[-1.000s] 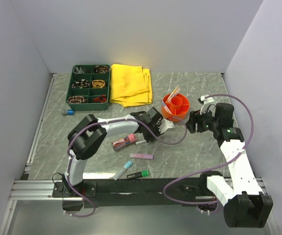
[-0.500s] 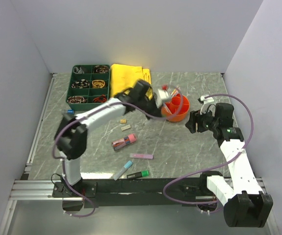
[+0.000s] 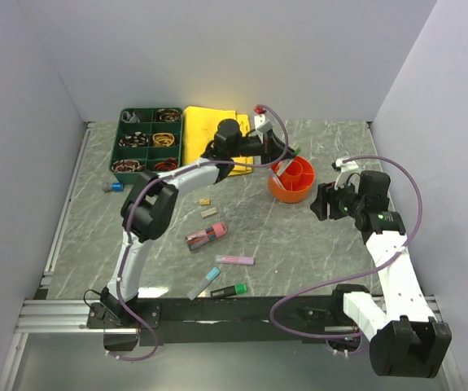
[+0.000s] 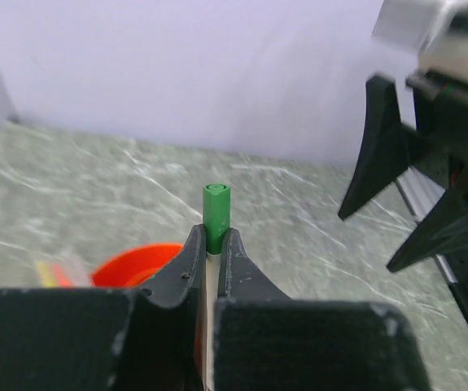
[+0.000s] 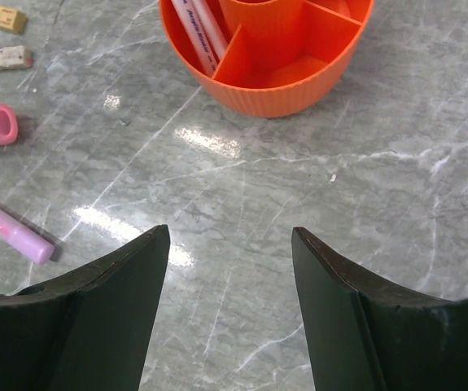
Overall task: Sort the stationery into containers
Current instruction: Place the pen in the storage box.
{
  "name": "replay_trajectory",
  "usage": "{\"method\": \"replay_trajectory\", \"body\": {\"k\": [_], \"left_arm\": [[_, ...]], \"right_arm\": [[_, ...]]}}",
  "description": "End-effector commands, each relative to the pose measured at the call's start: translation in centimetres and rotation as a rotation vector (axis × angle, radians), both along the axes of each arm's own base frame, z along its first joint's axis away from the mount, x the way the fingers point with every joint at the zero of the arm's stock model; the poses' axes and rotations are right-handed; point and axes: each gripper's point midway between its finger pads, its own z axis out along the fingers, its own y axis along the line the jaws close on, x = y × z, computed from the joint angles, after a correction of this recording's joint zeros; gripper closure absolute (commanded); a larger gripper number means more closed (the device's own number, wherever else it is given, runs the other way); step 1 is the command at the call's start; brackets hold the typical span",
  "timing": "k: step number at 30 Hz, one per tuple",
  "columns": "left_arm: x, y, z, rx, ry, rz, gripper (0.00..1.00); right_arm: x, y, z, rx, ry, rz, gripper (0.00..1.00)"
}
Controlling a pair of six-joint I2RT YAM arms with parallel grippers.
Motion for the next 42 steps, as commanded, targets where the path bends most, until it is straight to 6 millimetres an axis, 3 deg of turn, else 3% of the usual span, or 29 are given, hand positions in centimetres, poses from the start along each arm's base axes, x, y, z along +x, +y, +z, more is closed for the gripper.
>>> {"method": "replay_trajectory", "body": {"k": [1,7,15,26,28,29,30,35,38,39,41,42], "left_arm": [[-1.7,-0.9,4.1,-0.12,-0.083,-0.073,0.99],[-0.8,-0.6,0.9,-0.098,-0.047,-0.078,0.99],[0.2,-1.4,-1.0,-0.098,-0.018,-0.081,0.99],[0.6,-1.1,-4.1,-0.077,0.034,-0.081,0.99],[0.8,-0.6,-3.6,-0.088,0.042,-0.06,0.91],[0.6,-0.2,-4.4,-0.077,0.056,-0.051,0.84],[0.5,0.2,-3.7,-0.081,0.044,-0.046,0.74],[-0.1,2.4,-4.6,-0.062,0.06,-0.037,0.66],[-0.6,3.3,-3.6,-0.069,0.061,-0.037,0.62],[-0.9,3.6,-2.2,-0.08,0.043,-0.039,0.61],[-1.2,3.9,-1.7,-0.066,0.042,-0.043,0.58],[-1.4,4.4,-0.5,-0.071,0.027,-0.043,0.56]], "right_arm": [[0.9,-1.0,1.5,-0.031,-0.046,-0.027,0.31],[1.0,-1.3,1.7,-0.033,-0.027,-0.029,0.31],[1.6,-1.8,1.5,-0.048,-0.003,-0.037,0.31],[2.9,-2.1,1.6,-0.055,0.015,-0.04,0.31],[3.0,-2.2,1.5,-0.051,0.019,-0.046,0.31],[3.1,-2.2,1.5,-0.05,0.019,-0.047,0.31],[3.1,-2.2,1.5,-0.05,0.019,-0.045,0.31],[3.4,-2.3,1.5,-0.051,0.019,-0.051,0.31],[3.5,-2.2,1.6,-0.044,0.013,-0.051,0.3],[3.6,-2.1,1.6,-0.039,0.012,-0.054,0.3],[3.6,-2.0,1.7,-0.031,0.008,-0.05,0.31],[3.7,-1.9,1.7,-0.024,0.002,-0.053,0.3]]}}
